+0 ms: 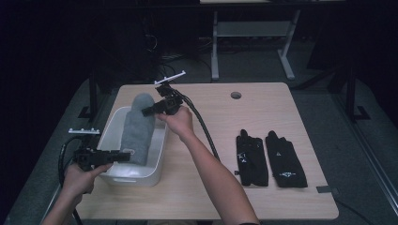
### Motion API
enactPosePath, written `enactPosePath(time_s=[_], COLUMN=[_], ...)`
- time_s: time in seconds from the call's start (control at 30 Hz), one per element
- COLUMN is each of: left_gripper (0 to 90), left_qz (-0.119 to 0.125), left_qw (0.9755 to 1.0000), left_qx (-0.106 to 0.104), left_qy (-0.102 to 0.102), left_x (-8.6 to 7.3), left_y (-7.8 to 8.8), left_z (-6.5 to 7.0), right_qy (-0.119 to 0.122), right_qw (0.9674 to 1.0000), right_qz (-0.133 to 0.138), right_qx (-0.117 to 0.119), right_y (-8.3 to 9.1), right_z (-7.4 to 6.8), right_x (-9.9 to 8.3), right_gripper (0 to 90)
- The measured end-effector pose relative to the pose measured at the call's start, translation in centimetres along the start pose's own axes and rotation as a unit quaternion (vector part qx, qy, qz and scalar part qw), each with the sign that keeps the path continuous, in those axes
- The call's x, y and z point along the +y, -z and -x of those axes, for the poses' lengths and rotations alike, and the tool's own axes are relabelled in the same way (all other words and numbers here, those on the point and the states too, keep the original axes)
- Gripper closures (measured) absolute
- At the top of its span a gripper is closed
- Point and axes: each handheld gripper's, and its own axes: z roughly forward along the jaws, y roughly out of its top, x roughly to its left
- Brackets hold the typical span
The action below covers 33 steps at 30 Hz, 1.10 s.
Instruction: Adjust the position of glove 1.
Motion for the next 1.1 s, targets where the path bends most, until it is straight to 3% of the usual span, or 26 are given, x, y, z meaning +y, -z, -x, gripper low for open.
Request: enactPosePath(time_s=[0.43, 0.6, 0.63, 0.73, 0.77, 0.8, 0.87, 0.93, 1.1], left_gripper=[51.4, 50.8, 58.5, 57.4, 53.6, 51.2, 49.9, 49.2, 46.2], left_qz=[-0.057, -0.067, -0.062, -0.058, -0.06, -0.055, -0.055, -0.045, -0.035], left_qw=[0.9981, 0.9971, 0.9975, 0.9977, 0.9974, 0.9977, 0.9977, 0.9983, 0.9987], left_qx=[0.019, 0.028, 0.024, 0.017, 0.018, 0.022, 0.023, 0.027, 0.03], left_qy=[0.016, 0.022, 0.023, 0.03, 0.035, 0.034, 0.031, 0.027, 0.021], left_x=[-0.7, -0.8, -0.8, -0.7, -0.6, -0.4, -0.4, -0.2, -0.1], left_y=[-1.7, -2.0, -1.9, -1.7, -1.6, -1.5, -1.4, -1.4, -1.4], left_z=[-1.8, -1.9, -2.0, -2.2, -2.3, -2.2, -2.2, -1.9, -1.6], right_qy=[-0.014, -0.017, -0.019, -0.019, -0.015, -0.02, -0.016, -0.013, -0.004], right_qw=[0.9988, 0.9986, 0.9983, 0.9979, 0.9972, 0.9965, 0.9952, 0.9945, 0.9946], right_qz=[-0.04, -0.044, -0.047, -0.056, -0.063, -0.073, -0.077, -0.075, -0.055], right_qx=[-0.023, -0.024, -0.028, -0.027, -0.036, -0.036, -0.057, -0.072, -0.088], right_y=[-3.0, -3.5, -3.8, -4.0, -4.2, -4.8, -5.2, -5.2, -4.2], right_z=[1.1, 1.3, 1.4, 1.4, 1.5, 1.8, 1.8, 1.9, 1.6], right_x=[-1.2, -1.6, -1.7, -1.8, -1.9, -2.1, -2.1, -2.0, -1.6], right_gripper=[71.1, 71.1, 70.8, 70.1, 68.9, 60.2, 46.5, 38.9, 33.7])
